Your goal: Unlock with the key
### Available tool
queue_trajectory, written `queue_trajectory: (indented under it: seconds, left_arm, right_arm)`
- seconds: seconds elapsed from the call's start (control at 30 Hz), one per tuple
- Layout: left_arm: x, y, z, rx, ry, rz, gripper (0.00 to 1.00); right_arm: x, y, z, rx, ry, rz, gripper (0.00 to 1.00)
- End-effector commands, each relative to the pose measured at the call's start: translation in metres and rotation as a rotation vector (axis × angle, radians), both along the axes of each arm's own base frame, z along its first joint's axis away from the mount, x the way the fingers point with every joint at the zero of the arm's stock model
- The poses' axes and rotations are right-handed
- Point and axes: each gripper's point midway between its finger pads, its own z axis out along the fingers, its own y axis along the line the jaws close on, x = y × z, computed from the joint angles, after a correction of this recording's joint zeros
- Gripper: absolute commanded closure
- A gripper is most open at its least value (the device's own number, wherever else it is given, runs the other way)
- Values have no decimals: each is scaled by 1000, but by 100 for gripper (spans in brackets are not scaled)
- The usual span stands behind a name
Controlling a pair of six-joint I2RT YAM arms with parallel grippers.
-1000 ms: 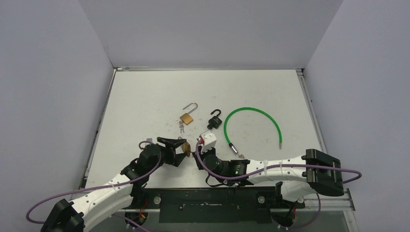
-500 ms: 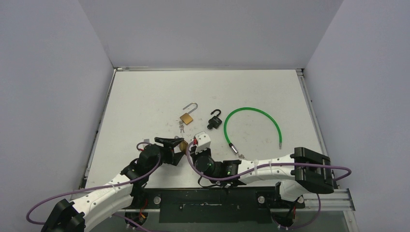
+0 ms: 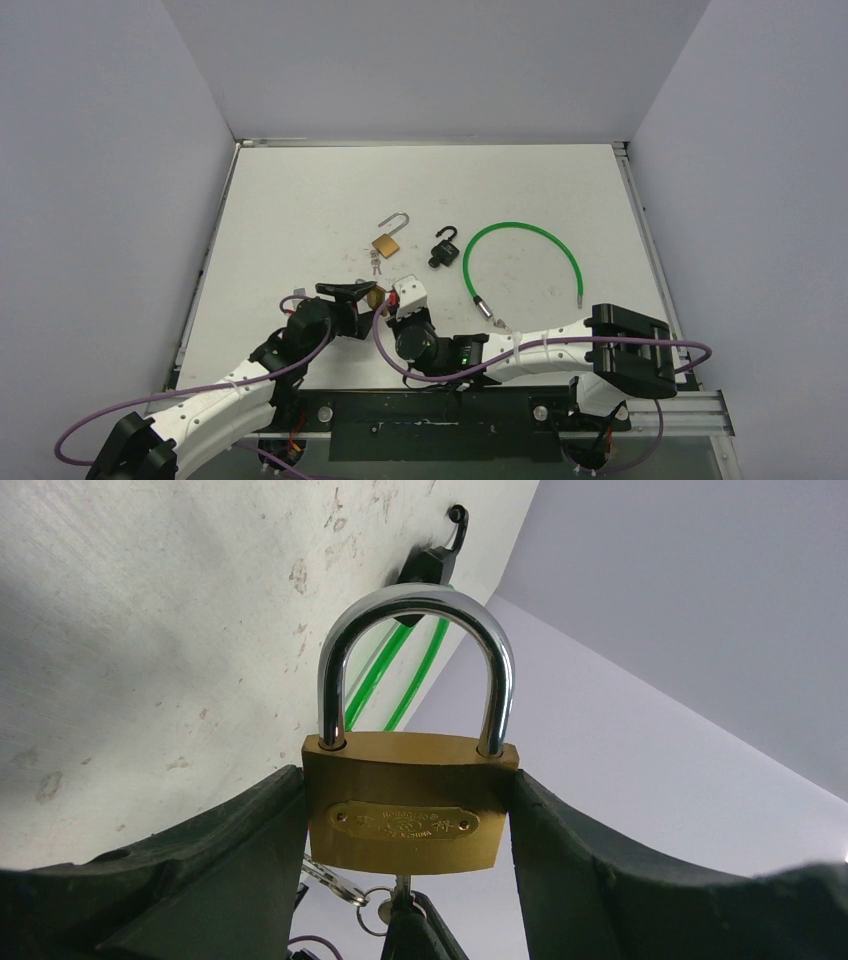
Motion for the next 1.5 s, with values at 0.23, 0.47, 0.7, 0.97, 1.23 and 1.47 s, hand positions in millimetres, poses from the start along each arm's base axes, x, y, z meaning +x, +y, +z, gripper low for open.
queue_trajectory:
  seconds: [0.23, 0.47, 0.7, 0.97, 1.23, 1.47]
  left_arm:
    - [-3, -27, 78, -209, -185, -113, 76]
    - [-3, -29, 81, -194, -200, -125, 77]
    - [-4, -30, 83, -194, -201, -136, 77]
    - [-4, -28, 86, -217, -205, -122, 78]
    - [-6, -28, 89, -233, -211, -129, 78]
    - [-6, -27, 88, -231, -216, -129, 79]
  right_arm:
    - [-8, 16, 16, 119, 127, 133, 100]
    - [-5, 14, 18, 71, 180, 107, 100]
    - [14, 15, 22, 79, 210, 58, 100]
    - [14, 21, 21, 177, 209, 88, 100]
    - [0, 7, 12, 232, 127, 252, 100]
    - [-2, 5, 13, 219, 111, 277, 100]
